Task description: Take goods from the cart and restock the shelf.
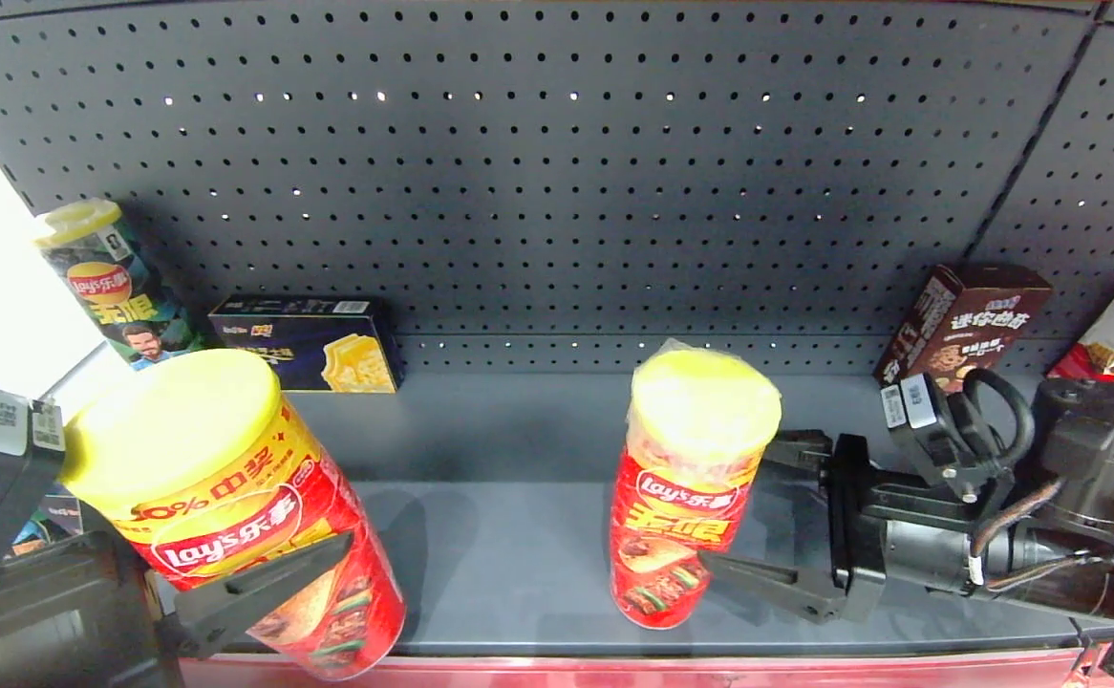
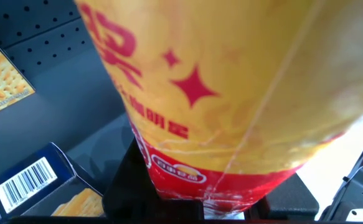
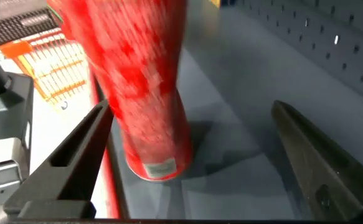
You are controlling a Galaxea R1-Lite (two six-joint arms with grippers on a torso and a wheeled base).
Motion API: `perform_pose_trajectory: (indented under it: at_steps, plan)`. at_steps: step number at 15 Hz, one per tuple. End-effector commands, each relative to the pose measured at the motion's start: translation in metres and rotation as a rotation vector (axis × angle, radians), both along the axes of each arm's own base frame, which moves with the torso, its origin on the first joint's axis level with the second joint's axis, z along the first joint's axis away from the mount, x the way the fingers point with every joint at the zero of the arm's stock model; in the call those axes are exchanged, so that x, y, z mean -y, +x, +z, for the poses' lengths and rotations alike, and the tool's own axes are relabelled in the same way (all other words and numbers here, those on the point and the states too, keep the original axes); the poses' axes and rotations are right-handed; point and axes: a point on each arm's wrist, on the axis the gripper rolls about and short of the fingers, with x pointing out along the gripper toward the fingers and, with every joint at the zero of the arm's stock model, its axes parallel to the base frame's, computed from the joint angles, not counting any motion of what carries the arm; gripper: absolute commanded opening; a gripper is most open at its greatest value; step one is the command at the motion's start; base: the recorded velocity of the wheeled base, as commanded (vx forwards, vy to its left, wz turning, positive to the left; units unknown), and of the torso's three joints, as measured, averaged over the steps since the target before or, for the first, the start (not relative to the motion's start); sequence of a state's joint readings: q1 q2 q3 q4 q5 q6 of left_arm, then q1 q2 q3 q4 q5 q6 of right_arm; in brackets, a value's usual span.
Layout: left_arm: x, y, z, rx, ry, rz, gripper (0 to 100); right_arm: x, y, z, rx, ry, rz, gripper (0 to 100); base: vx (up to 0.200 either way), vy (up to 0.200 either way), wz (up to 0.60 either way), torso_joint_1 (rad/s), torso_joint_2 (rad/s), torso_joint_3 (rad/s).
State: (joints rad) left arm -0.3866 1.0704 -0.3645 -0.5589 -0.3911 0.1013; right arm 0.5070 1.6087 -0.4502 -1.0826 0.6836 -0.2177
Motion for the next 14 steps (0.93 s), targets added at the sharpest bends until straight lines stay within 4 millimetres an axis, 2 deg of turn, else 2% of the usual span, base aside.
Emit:
perform_pose_trajectory:
  at_steps: [1, 5, 8, 9, 11, 14]
  plan:
    - [0.000, -0.001, 0.000, 0.003, -0.001, 0.000, 0, 0.007, -0.019, 0.014, 0.052, 0.029, 0.014, 100, 0.000, 0.000, 0.00, 0.000, 0.00, 0.000]
    - [-0.002, -0.004, 0.002, 0.017, -0.007, 0.000, 0, 0.038, -0.064, 0.039, 0.167, 0.102, -0.091, 100, 0.000, 0.000, 0.00, 0.000, 0.00, 0.000]
    - [-0.002, -0.004, 0.002, 0.020, -0.008, 0.000, 0, 0.064, -0.092, 0.049, 0.220, 0.133, -0.224, 100, 0.000, 0.000, 0.00, 0.000, 0.00, 0.000]
    - [-0.002, -0.004, 0.004, 0.024, -0.010, 0.000, 0, 0.077, -0.111, 0.050, 0.211, 0.133, -0.297, 100, 0.000, 0.000, 0.00, 0.000, 0.00, 0.000]
    - [-0.001, -0.004, 0.005, 0.029, -0.010, 0.000, 0, 0.093, -0.142, 0.040, 0.146, 0.144, -0.372, 100, 0.000, 0.000, 0.00, 0.000, 0.00, 0.000]
    - [-0.002, -0.004, 0.006, 0.036, -0.012, 0.000, 0, 0.115, -0.184, 0.005, 0.066, 0.145, -0.493, 100, 0.000, 0.000, 0.00, 0.000, 0.00, 0.000]
